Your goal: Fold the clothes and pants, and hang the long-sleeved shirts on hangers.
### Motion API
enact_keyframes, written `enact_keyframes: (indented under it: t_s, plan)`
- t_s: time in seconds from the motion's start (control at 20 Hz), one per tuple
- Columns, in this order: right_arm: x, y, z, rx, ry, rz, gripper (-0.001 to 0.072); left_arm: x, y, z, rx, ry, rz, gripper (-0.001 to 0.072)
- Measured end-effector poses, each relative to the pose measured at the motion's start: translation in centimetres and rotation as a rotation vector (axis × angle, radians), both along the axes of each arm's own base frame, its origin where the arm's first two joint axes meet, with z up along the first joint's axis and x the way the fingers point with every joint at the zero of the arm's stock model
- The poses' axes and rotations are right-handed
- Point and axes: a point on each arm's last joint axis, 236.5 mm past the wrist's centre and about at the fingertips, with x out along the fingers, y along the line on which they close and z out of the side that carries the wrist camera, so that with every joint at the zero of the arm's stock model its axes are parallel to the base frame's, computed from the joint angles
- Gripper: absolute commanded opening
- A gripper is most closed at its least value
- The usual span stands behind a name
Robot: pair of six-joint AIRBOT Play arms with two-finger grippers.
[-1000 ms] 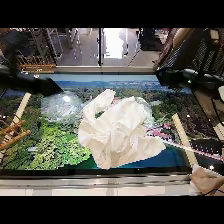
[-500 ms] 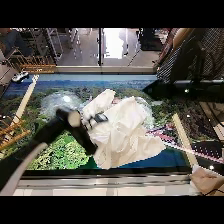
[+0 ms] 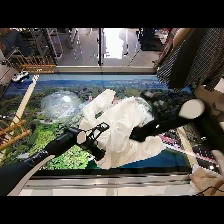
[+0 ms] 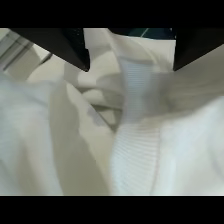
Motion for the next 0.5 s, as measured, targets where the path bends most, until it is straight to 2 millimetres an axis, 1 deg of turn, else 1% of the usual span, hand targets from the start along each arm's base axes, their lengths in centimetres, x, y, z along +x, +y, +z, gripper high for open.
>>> enact_keyframes:
  t_s: [0.05, 0.15, 0.2, 0.25, 0.3, 0.35, 0.4, 0.45, 0.5]
  plan:
    - [-0.7, 0.4, -2.1, -0.022, 0.035, 0.000, 0.0695, 0.5, 0.1, -0.4, 0.004, -0.006, 0.030, 0.0031]
    - [-1.4, 1.2, -6.3, -0.052, 0.093, -0.026, 0.0680, 1.2, 0.2, -1.0, 0.011, -0.018, 0.072, 0.0020]
    - [-1.4, 1.7, -8.0, -0.049, 0.108, -0.051, 0.0588, 1.6, 0.3, -1.0, 0.010, -0.026, 0.089, 0.0019]
    - [-1.0, 2.6, -9.5, -0.026, 0.116, -0.087, 0.0327, 2.0, 0.5, -0.7, 0.006, -0.040, 0.103, 0.0019]
    - [-0.2, 3.5, -10.6, 0.005, 0.112, -0.131, 0.0090, 2.5, 0.7, -0.1, -0.003, -0.056, 0.118, 0.0019]
    - [0.8, 4.0, -11.5, 0.025, 0.102, -0.174, 0.0027, 3.1, 0.9, 0.9, -0.019, -0.080, 0.135, 0.0019]
    - [1.9, 4.3, -12.3, 0.039, 0.084, -0.213, 0.0025, 3.7, 1.4, 1.9, -0.033, -0.102, 0.150, 0.0018]
    - [3.0, 4.3, -12.5, 0.048, 0.062, -0.242, 0.0025, 4.4, 2.0, 3.2, -0.051, -0.132, 0.163, 0.0018]
    - [4.1, 4.2, -12.0, 0.061, 0.037, -0.264, 0.0025, 5.1, 2.7, 4.9, -0.078, -0.162, 0.178, 0.0017]
